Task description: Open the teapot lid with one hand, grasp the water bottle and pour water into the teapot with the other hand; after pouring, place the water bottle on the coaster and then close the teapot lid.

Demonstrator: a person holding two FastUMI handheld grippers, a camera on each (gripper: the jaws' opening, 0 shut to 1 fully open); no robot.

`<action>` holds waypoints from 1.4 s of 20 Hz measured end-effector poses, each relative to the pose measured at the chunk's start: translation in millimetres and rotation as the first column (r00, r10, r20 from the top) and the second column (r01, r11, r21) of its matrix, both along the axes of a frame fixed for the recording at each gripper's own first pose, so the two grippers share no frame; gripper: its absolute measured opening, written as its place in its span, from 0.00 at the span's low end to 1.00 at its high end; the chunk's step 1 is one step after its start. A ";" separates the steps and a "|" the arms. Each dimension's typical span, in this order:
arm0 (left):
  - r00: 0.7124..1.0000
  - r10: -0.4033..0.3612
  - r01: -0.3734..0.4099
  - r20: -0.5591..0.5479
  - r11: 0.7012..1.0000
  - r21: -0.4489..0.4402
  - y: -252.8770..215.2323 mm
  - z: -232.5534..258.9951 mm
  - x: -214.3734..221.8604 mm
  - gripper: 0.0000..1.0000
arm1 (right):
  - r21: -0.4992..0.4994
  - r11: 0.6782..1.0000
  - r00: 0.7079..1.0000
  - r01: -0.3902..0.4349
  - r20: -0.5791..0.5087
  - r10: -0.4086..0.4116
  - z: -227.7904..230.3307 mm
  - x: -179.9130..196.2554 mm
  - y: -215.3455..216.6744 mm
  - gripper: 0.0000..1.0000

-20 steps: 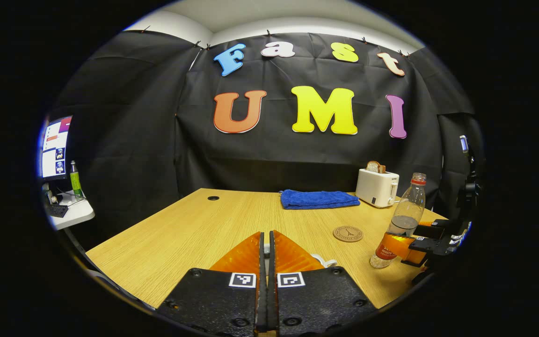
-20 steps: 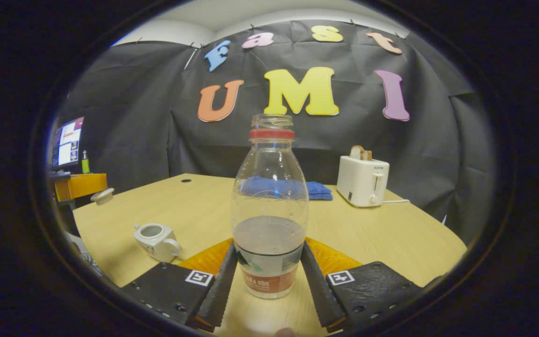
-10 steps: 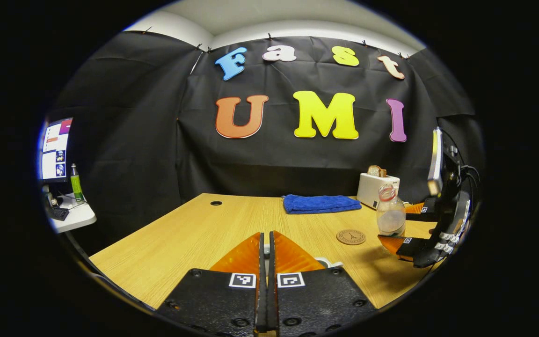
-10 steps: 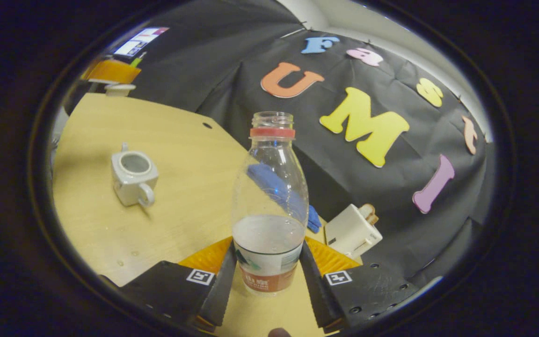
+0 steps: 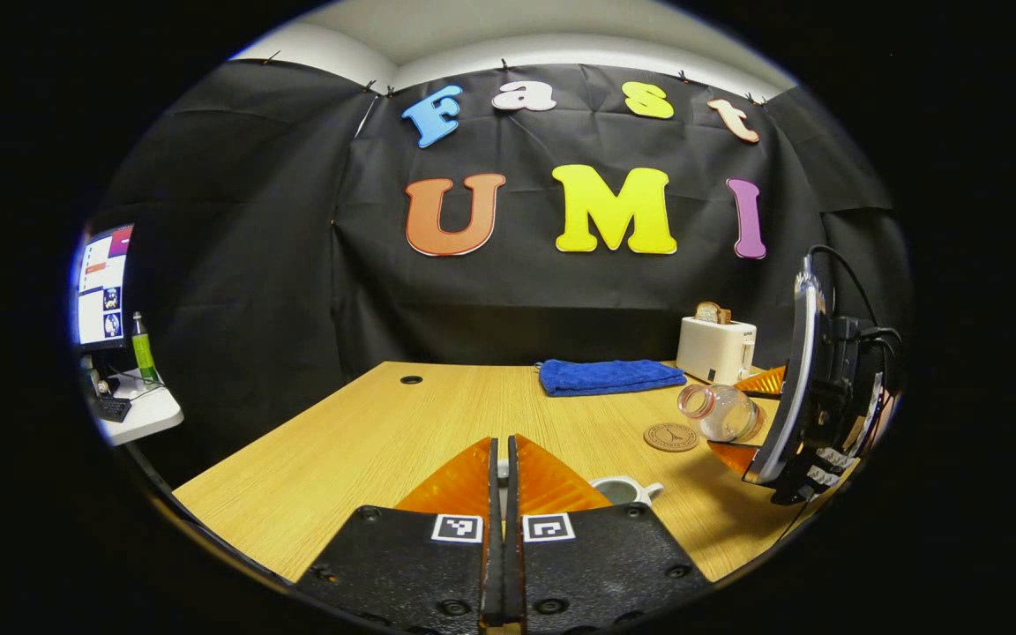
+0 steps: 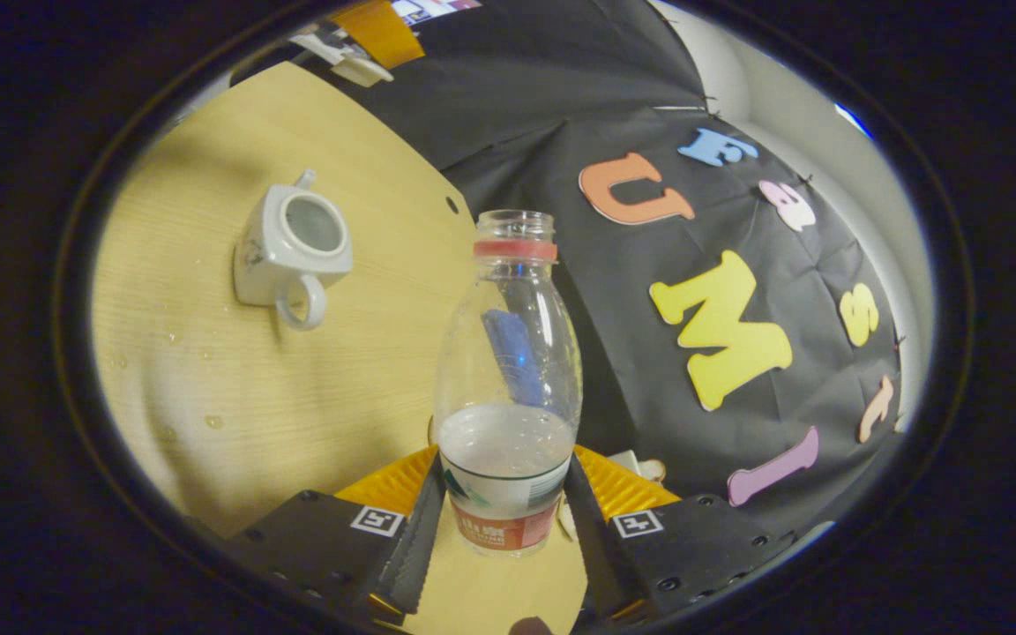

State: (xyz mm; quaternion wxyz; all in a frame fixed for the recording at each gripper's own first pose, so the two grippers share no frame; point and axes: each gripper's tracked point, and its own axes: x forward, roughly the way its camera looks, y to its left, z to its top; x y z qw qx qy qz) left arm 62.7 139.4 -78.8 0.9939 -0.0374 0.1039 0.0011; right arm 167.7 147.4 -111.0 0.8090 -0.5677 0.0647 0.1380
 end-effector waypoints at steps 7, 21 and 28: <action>0.999 -0.040 0.040 0.005 0.999 0.017 -5.0 0.1 0.9 0.03 | -0.171 0.984 0.996 -0.055 0.057 0.066 -1.8 1.3 11.4 0.72; 0.999 -0.038 0.038 -0.001 0.999 0.015 5.4 -0.6 -2.6 0.03 | -0.361 0.926 0.985 -0.109 0.089 0.151 -4.1 1.7 29.7 0.72; 0.999 -0.039 0.039 0.001 0.999 0.012 8.3 0.2 -4.8 0.03 | -0.418 0.902 0.982 -0.108 0.094 0.161 -2.8 3.6 35.7 0.70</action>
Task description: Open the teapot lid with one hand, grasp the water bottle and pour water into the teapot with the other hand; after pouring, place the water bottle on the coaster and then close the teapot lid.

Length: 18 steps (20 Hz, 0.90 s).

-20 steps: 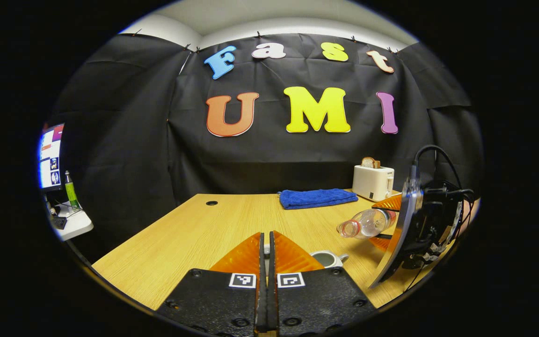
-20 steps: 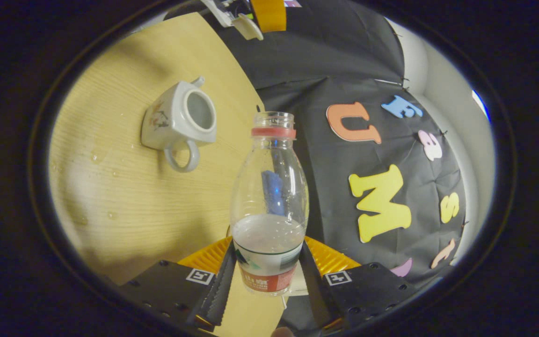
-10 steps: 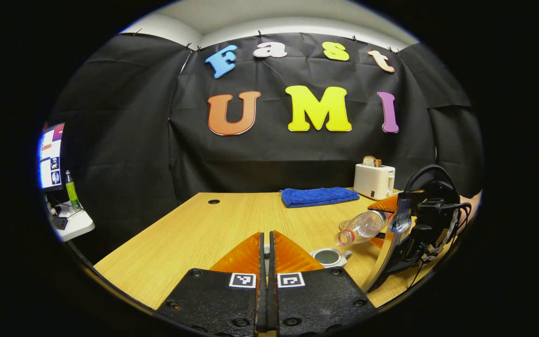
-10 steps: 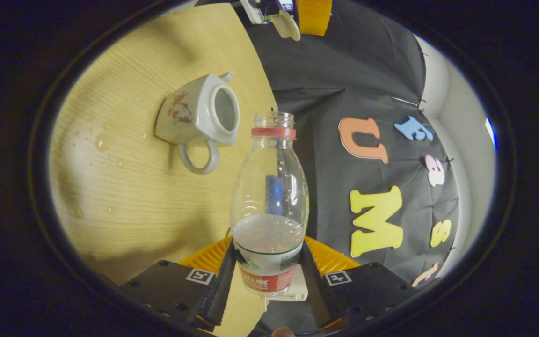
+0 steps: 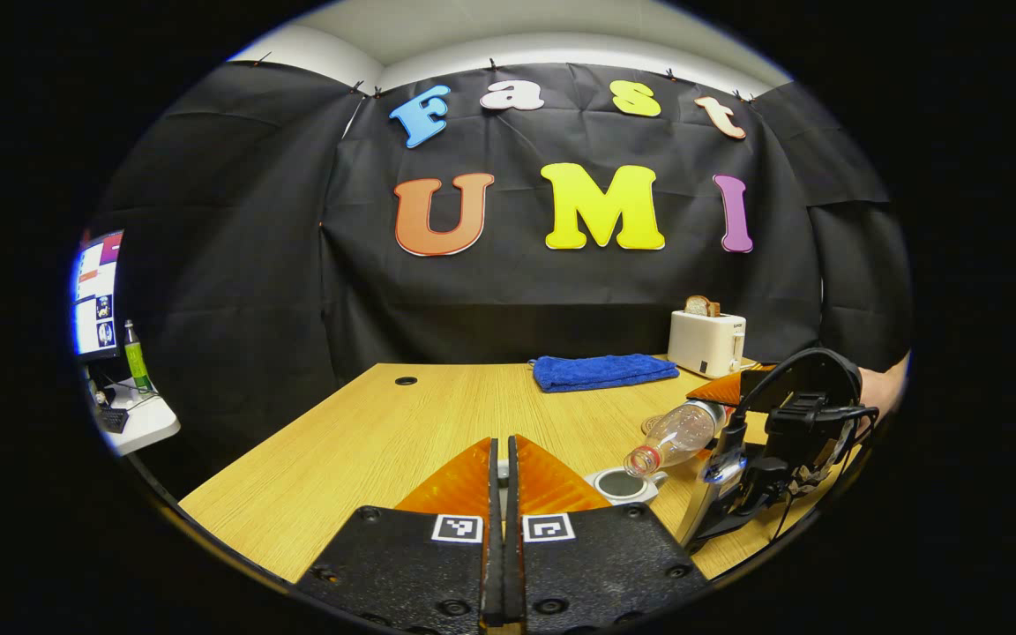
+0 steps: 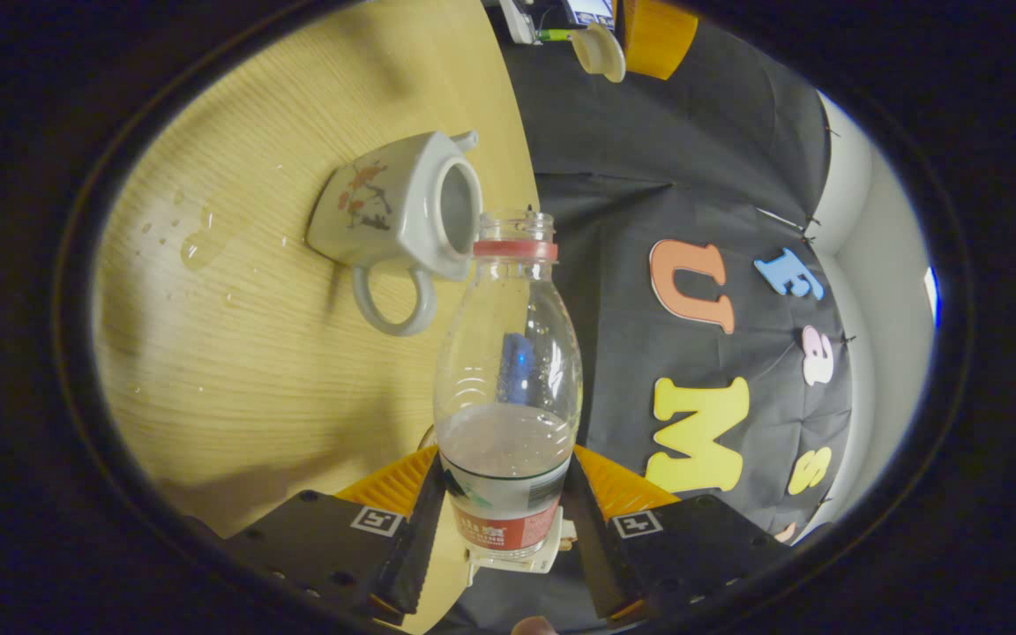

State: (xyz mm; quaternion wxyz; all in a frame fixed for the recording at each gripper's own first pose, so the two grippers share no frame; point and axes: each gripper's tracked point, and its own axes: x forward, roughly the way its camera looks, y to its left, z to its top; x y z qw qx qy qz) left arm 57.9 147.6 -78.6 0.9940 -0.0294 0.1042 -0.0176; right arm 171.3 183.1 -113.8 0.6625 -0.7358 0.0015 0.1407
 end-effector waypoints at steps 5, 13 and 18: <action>1.000 -0.008 0.008 -0.001 1.000 0.008 -0.2 0.0 -0.6 0.03 | -0.048 0.999 1.000 -0.011 0.020 0.012 2.6 0.1 5.0 0.72; 1.000 -0.008 0.008 0.001 1.000 0.008 0.6 2.4 -2.0 0.03 | -0.129 0.991 0.997 -0.024 0.070 0.033 15.1 3.1 8.0 0.72; 1.000 -0.010 0.010 0.004 1.000 0.006 0.5 3.9 -3.2 0.03 | -0.170 0.985 0.992 -0.030 0.116 0.051 27.1 3.2 12.0 0.72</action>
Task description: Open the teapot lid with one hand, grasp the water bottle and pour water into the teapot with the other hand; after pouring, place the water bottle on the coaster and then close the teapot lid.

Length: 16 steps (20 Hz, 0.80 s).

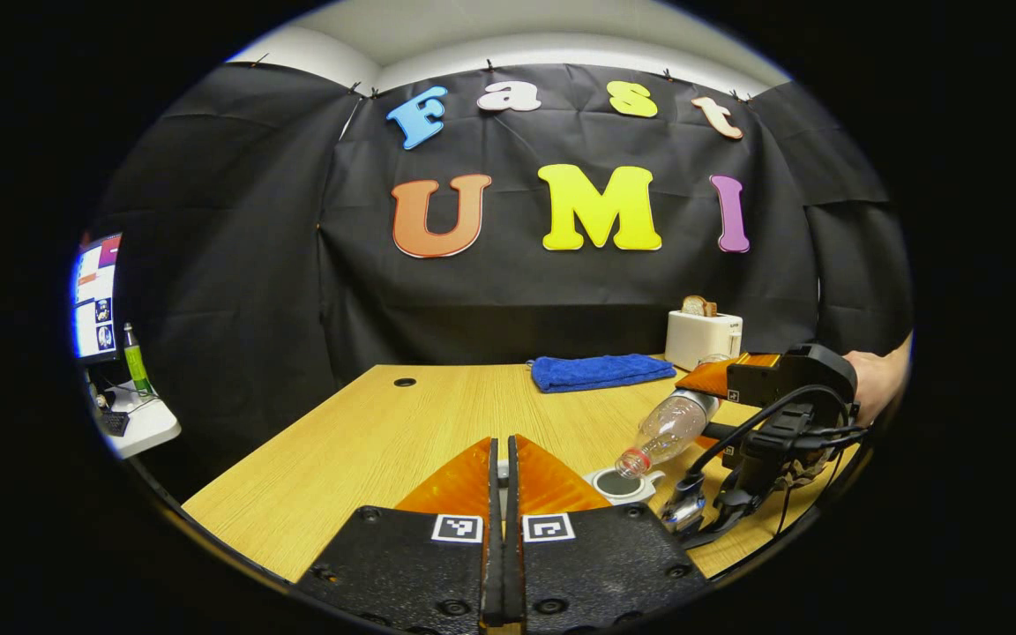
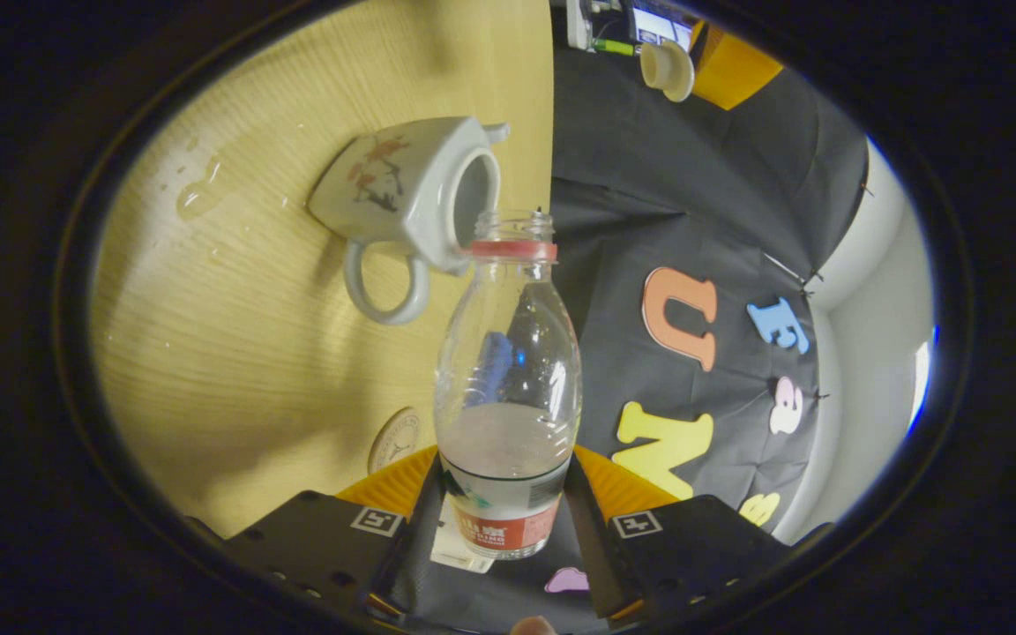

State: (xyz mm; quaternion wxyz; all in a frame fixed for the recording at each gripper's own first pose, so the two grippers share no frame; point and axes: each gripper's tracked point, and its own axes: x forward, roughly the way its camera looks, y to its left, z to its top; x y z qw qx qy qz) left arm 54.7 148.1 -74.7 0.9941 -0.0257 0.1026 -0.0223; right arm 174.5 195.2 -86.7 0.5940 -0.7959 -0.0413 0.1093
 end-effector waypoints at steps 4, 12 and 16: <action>1.000 0.002 -0.002 0.005 1.000 0.005 1.0 2.0 -1.7 0.03 | -0.024 1.000 1.000 -0.009 0.019 0.010 2.3 0.6 2.2 0.72; 1.000 0.009 -0.009 0.012 1.000 0.012 5.7 5.2 -2.7 0.03 | -0.075 0.997 0.999 -0.023 0.046 0.027 10.7 0.5 7.4 0.72; 1.000 0.009 -0.009 0.016 1.000 0.010 5.9 7.1 -3.8 0.03 | -0.092 0.996 0.998 -0.021 0.060 0.026 16.1 0.8 7.2 0.71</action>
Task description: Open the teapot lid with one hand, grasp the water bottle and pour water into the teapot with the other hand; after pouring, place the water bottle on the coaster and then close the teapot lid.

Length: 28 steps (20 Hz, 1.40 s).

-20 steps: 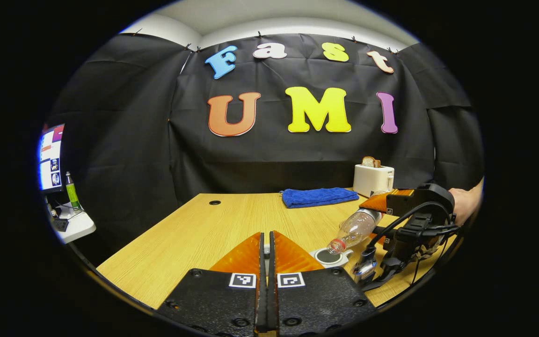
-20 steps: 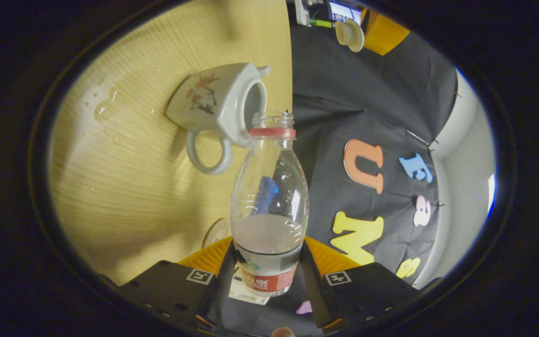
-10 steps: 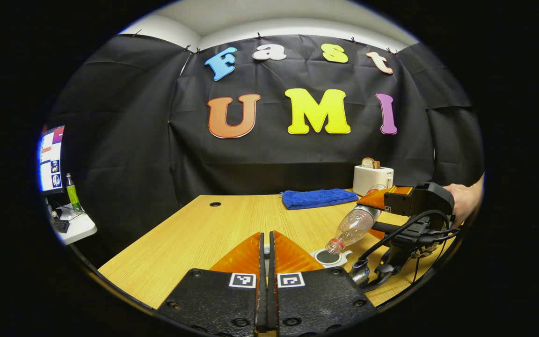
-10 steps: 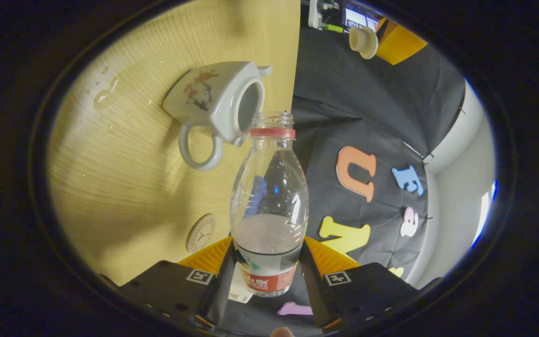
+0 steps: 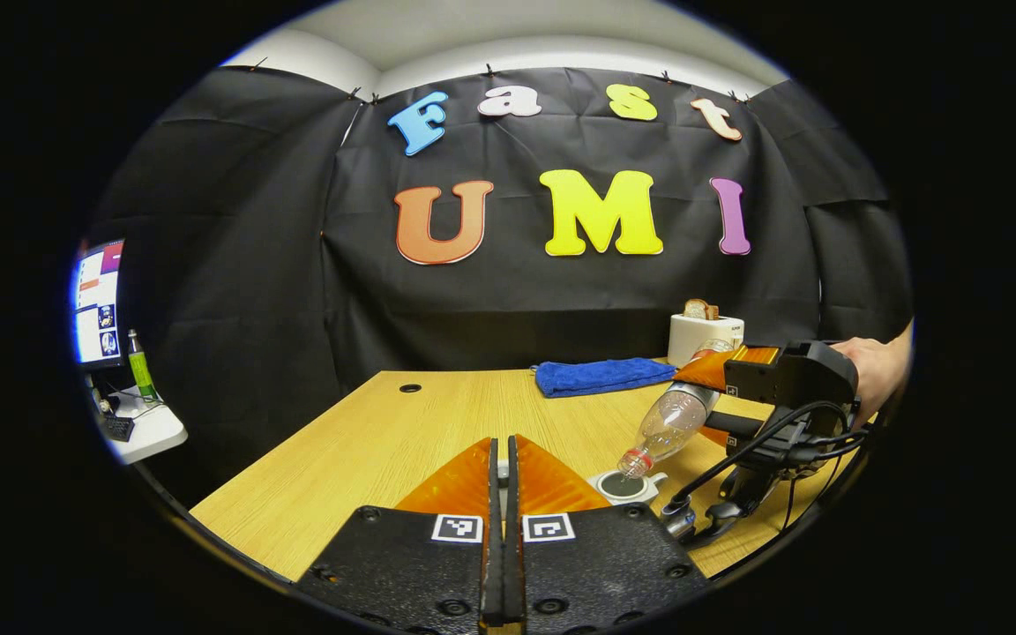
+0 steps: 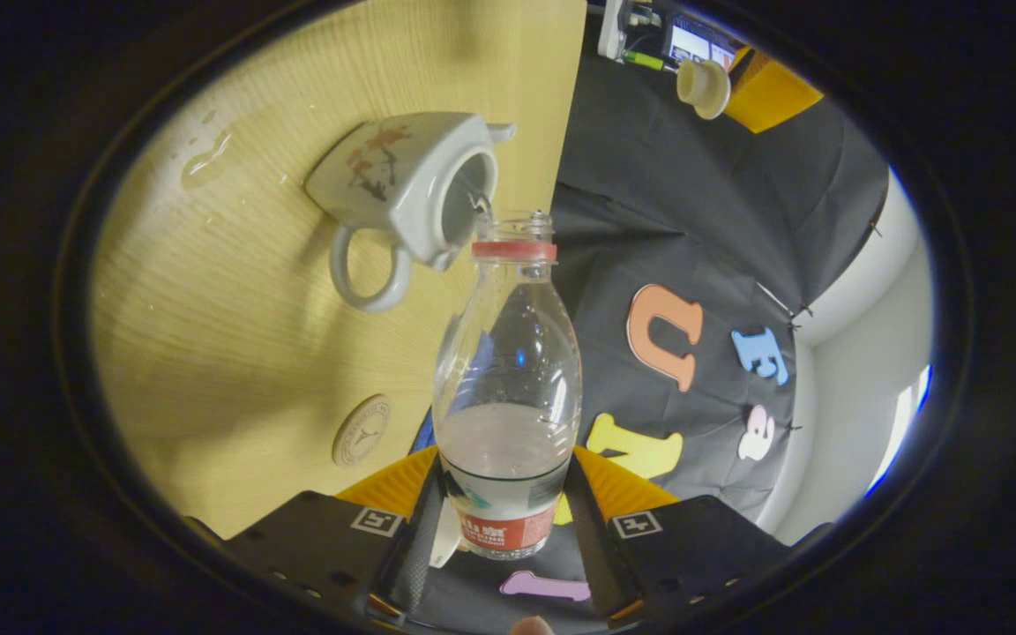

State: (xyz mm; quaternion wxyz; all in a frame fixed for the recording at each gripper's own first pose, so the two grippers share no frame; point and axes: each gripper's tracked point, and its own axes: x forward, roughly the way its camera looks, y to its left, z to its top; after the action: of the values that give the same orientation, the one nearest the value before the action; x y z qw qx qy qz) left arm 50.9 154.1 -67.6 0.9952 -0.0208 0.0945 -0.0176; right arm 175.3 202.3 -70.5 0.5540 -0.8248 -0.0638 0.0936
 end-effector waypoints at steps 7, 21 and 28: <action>1.000 -0.006 0.006 0.004 1.000 0.001 -1.9 2.0 -0.7 0.03 | -0.030 1.000 1.000 -0.003 0.024 0.003 5.8 1.1 1.3 0.72; 1.000 -0.006 0.005 0.009 1.000 0.004 -1.5 4.9 -1.6 0.03 | -0.089 0.996 0.997 -0.019 0.070 0.026 17.9 0.2 5.9 0.72; 1.000 0.000 0.000 0.013 1.000 -0.004 1.5 6.1 -2.3 0.03 | -0.129 0.991 0.994 -0.035 0.102 0.048 26.2 -0.5 12.4 0.72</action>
State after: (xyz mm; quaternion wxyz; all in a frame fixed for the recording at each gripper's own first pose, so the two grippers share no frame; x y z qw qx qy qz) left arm 48.6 155.6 -61.5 0.9957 -0.0227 0.0878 -0.0180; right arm 174.8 214.7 -44.4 0.4940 -0.8607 -0.1037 0.0656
